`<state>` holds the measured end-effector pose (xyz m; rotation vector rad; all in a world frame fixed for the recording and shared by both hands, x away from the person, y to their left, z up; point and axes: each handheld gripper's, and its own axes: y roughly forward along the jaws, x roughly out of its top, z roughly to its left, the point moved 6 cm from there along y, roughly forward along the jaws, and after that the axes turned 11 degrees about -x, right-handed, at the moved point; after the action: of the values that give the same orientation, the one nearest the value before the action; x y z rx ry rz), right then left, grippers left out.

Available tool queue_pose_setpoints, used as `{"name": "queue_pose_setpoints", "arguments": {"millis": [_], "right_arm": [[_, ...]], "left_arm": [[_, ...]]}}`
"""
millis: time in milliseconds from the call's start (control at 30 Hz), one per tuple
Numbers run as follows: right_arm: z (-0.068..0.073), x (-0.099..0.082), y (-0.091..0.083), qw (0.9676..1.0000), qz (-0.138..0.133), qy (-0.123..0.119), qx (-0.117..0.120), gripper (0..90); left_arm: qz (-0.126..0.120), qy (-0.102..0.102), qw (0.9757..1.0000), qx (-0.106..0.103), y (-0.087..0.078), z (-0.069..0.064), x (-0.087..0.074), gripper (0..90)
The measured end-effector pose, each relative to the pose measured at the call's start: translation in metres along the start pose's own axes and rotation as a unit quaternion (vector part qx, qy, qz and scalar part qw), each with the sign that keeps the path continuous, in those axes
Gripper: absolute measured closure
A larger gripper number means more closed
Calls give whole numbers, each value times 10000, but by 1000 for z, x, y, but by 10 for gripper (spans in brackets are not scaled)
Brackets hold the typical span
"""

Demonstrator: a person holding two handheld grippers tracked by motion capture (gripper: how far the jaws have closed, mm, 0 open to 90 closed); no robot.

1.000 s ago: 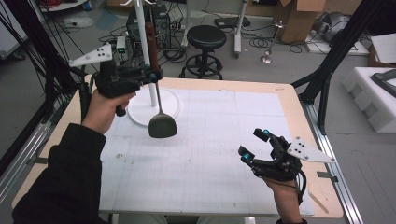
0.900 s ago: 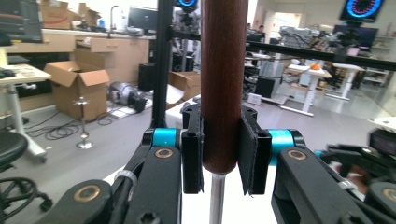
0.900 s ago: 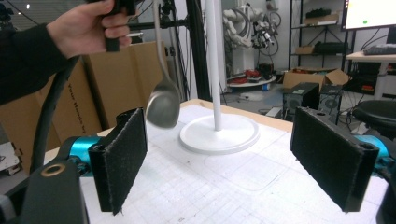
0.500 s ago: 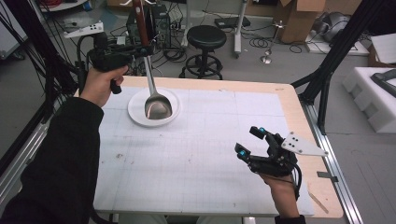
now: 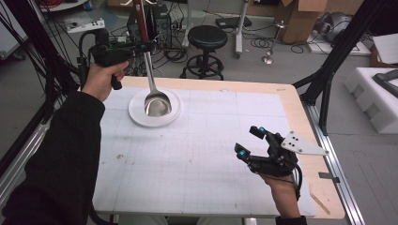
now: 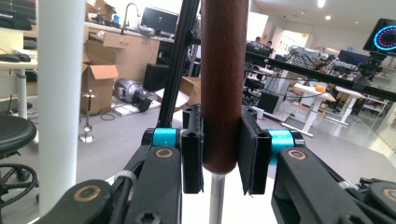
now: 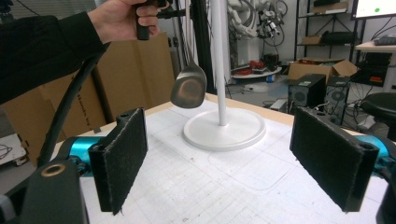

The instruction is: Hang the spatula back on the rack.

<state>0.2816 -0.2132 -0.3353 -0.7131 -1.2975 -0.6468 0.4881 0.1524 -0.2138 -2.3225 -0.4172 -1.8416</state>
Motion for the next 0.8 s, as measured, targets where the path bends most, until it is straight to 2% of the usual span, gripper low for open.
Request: {"name": "queue_pose_setpoints", "arguments": {"millis": [167,367,533,633,700,733,800], "right_arm": [[0,1,3,10000,16,13,53,183],[1,5,1,10000,-22,18,90,183],[0,5,1,10000,-3,8,71,183],[-1,4,2,10000,1,5,24,183],[-4,2,3,10000,51,-31,-47,183],[-6,2,4,9999,77,-58,-85,183],[-9,0,5,9999,89,-60,-133,183]], "left_arm": [[79,-32,9999,53,2,5,5,734],[158,-168,9997,96,1,12,0,734],[297,-174,9994,99,3,12,-5,733],[245,-238,9993,119,1,11,-7,724],[256,-250,9990,271,-3,10,-9,673],[304,-295,9984,385,-6,10,-11,601],[304,-227,9977,565,-13,7,-15,510]]}}
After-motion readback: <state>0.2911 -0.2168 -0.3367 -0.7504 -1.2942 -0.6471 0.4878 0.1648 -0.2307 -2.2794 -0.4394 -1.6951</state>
